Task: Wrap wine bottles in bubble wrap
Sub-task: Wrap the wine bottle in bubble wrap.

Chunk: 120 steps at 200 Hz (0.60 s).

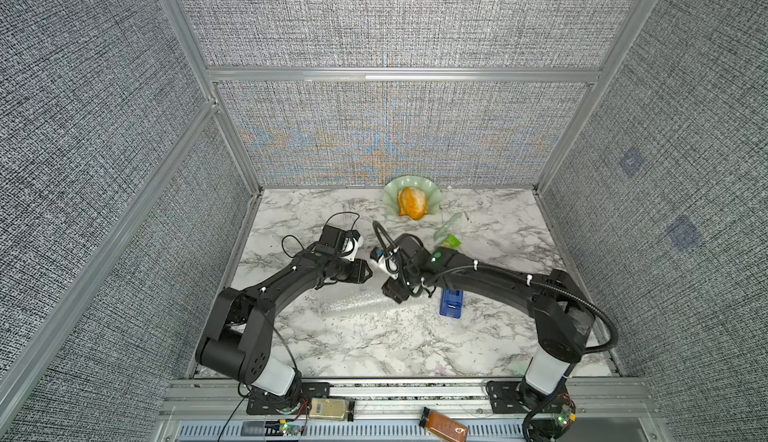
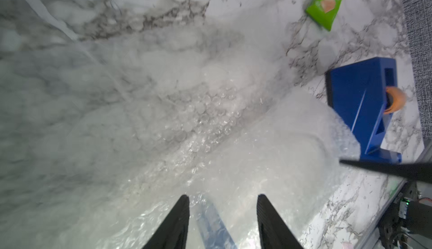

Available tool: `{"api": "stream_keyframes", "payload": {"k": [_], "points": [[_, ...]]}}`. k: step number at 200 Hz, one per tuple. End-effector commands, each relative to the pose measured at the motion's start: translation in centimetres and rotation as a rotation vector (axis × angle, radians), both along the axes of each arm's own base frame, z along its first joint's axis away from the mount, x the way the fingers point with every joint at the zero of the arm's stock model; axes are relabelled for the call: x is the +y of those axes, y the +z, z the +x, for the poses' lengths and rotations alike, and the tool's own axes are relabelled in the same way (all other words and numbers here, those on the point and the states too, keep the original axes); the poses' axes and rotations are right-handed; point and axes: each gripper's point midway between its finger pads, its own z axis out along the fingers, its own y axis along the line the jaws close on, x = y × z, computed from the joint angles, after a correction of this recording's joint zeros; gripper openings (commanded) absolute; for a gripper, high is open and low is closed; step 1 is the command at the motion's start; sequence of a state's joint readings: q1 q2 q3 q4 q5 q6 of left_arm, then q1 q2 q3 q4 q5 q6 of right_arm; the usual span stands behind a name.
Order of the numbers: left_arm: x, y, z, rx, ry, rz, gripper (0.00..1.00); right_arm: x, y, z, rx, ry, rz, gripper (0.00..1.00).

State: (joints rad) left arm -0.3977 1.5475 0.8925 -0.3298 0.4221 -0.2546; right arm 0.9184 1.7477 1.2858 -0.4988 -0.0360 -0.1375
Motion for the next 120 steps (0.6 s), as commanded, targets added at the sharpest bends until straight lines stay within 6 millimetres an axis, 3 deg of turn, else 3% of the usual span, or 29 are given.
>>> {"api": "stream_keyframes", "payload": {"k": [1, 26, 38, 67, 120], "points": [[-0.7, -1.2, -1.1, 0.07, -0.034, -0.036, 0.48, 0.5, 0.7, -0.3, -0.115, 0.128, -0.004, 0.76], [-0.7, -3.2, -1.8, 0.133, -0.056, -0.013, 0.45, 0.4, -0.1, -0.7, -0.119, 0.195, -0.054, 0.84], [-0.6, -4.3, -2.1, 0.171, -0.068, 0.008, 0.43, 0.3, -0.7, -0.8, -0.135, 0.232, -0.099, 0.99], [-0.7, -5.3, -2.5, 0.216, -0.1, 0.029, 0.34, 0.8, -2.2, -0.8, -0.175, 0.326, -0.174, 0.99], [-0.7, -6.4, -2.5, 0.252, -0.122, 0.046, 0.34, 1.6, -4.7, -0.2, -0.12, 0.374, -0.179, 0.97]]}}
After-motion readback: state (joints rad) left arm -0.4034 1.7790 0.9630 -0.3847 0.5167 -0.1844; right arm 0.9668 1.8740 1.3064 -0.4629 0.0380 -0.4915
